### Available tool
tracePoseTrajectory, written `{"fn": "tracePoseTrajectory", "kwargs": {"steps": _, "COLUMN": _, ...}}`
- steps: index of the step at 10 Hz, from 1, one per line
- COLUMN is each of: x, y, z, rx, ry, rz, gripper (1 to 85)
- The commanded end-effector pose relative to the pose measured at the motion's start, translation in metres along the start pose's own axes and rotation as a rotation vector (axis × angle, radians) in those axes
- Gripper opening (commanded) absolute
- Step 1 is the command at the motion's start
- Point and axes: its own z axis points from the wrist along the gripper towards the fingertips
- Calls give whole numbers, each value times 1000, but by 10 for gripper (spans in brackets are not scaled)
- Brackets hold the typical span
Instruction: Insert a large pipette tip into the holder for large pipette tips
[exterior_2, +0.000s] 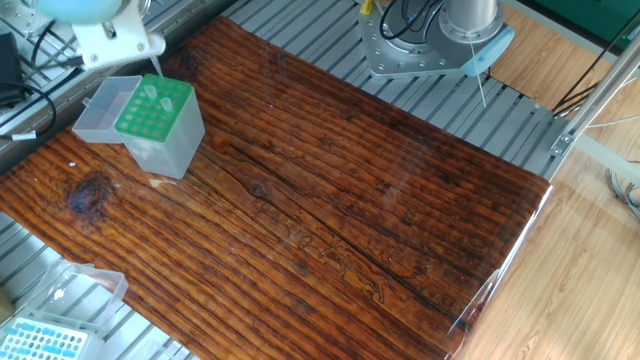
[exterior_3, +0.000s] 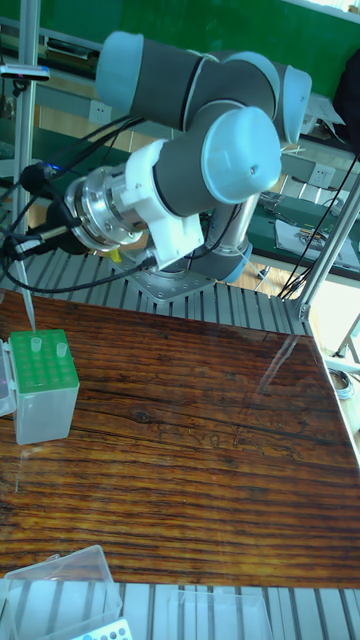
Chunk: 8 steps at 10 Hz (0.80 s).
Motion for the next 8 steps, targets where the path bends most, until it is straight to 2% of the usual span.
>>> {"fn": "tracePoseTrajectory", "kwargs": {"steps": 1, "x": 22, "y": 4, "z": 4, "rx": 6, "ry": -9, "rz": 13, "gripper": 10}}
{"fn": "tracePoseTrajectory", "kwargs": {"steps": 3, "x": 23, "y": 3, "z": 11, "rx": 0, "ry": -24, "rz": 24, "gripper": 10}}
{"fn": "tracePoseTrajectory", "kwargs": {"steps": 6, "x": 5, "y": -9, "z": 21, "rx": 18, "ry": -53, "rz": 50, "gripper": 10}}
{"fn": "tracePoseTrajectory", "kwargs": {"steps": 8, "x": 5, "y": -9, "z": 21, "rx": 16, "ry": -53, "rz": 50, "gripper": 10}}
